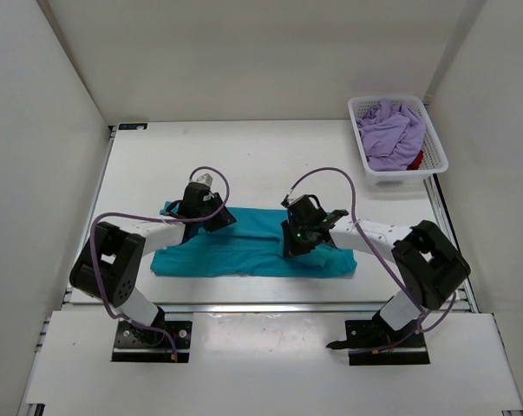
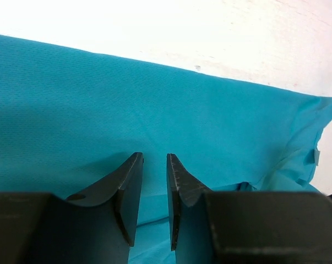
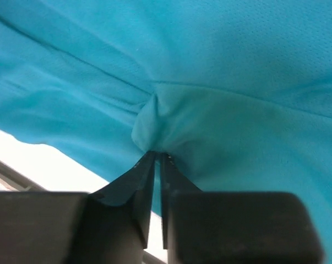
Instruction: Fold and stack the t-shirts
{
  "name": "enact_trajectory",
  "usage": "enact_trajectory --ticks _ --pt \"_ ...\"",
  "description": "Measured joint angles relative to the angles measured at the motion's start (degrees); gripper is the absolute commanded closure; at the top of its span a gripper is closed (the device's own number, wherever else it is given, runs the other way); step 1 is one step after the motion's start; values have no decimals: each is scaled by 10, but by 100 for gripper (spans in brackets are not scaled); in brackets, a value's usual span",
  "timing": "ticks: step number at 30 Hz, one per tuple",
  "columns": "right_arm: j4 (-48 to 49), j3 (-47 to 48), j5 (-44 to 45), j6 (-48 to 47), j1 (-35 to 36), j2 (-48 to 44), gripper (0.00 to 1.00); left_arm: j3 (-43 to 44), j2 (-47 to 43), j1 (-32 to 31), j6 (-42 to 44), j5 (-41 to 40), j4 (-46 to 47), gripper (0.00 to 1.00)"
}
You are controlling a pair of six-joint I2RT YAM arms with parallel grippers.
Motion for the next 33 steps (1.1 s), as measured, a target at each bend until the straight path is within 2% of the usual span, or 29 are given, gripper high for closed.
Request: enact_trajectory --ticks 5,8,12,16,23,26,28,31,33 --pt "-5 -4 4 -8 -12 -51 83 1 -2 -17 1 1 -1 64" --pt "17 -31 -1 -6 -53 -111 97 4 -2 -22 5 2 -6 65" --pt "52 -84 -2 17 -137 -156 100 5 -6 -2 7 5 -6 65" --pt "74 -115 -5 36 -194 -132 100 -14 -9 59 -5 27 20 65" --pt "128 -107 -37 62 -210 -39 100 -104 -7 171 -69 92 93 66" --pt "142 -56 -51 71 -221 19 100 -120 -9 193 -89 110 117 66" --pt "138 9 -59 73 -228 79 100 -127 -20 196 -94 110 116 64" --pt "115 148 -63 73 -239 185 100 -128 -66 188 -92 99 84 63" --pt "75 288 -63 69 -246 277 100 -120 -109 172 -83 82 54 62"
